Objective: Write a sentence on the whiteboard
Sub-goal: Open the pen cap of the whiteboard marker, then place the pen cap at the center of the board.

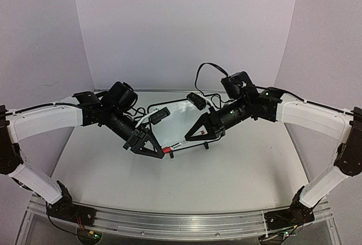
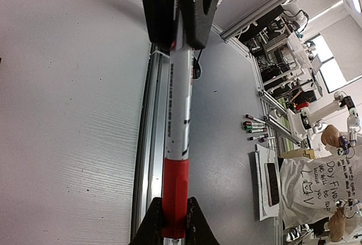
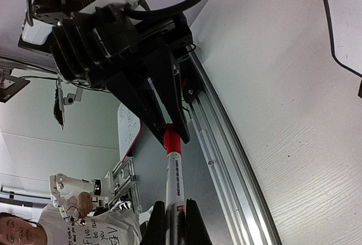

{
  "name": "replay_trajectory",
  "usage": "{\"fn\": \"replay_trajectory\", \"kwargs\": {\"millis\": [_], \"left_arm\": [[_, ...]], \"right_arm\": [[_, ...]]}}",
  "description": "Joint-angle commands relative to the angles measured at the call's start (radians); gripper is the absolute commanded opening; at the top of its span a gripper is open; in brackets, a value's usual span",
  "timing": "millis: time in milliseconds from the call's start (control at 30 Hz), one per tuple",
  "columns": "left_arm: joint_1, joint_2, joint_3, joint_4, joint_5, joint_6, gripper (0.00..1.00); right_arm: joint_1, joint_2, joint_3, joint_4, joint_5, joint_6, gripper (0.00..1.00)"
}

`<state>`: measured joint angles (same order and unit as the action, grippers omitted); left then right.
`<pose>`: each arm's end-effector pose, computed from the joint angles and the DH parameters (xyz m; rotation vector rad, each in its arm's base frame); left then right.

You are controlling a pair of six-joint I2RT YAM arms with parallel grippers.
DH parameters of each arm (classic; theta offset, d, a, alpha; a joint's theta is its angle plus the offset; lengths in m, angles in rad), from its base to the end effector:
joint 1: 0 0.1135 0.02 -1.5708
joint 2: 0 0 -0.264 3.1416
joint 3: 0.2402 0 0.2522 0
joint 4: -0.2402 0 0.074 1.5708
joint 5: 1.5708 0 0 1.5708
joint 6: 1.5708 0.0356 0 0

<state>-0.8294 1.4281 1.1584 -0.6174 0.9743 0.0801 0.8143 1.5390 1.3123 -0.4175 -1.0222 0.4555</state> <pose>0.1768 -0.2367 0.2945 1.4854 1.9906 -1.5211 0.2098 0.2665 0.3252 -1.0762 2.2135 1.7723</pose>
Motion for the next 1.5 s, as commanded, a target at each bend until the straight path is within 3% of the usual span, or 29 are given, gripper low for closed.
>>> {"fn": "replay_trajectory", "kwargs": {"millis": [0,433,600,700,867,1033,1467], "left_arm": [[0.001,-0.014,0.014,0.009,-0.006,0.01,0.0],[0.0,-0.089,-0.062,0.015,-0.011,0.005,0.0],[0.001,-0.121,-0.08,-0.029,-0.043,-0.005,0.0],[0.001,-0.192,-0.125,-0.006,-0.161,-0.059,0.0],[-0.004,-0.333,-0.305,0.161,-0.5,-0.229,0.0],[-0.063,-0.344,-0.438,0.308,-0.734,-0.34,0.0],[-0.131,-0.009,-0.464,0.548,-0.843,-0.318,0.0]], "right_arm": [[-0.012,-0.047,0.018,-0.044,-0.023,-0.078,0.0],[-0.234,-0.165,-0.022,-0.173,-0.155,-0.195,0.0],[-0.254,-0.194,0.029,-0.391,-0.026,-0.309,0.0],[-0.261,-0.242,0.036,-0.431,0.076,-0.313,0.0],[-0.261,-0.333,0.005,-0.385,0.332,-0.227,0.0],[-0.262,-0.403,-0.061,-0.263,0.49,-0.137,0.0],[-0.261,-0.48,-0.244,-0.016,0.557,-0.04,0.0]]}}
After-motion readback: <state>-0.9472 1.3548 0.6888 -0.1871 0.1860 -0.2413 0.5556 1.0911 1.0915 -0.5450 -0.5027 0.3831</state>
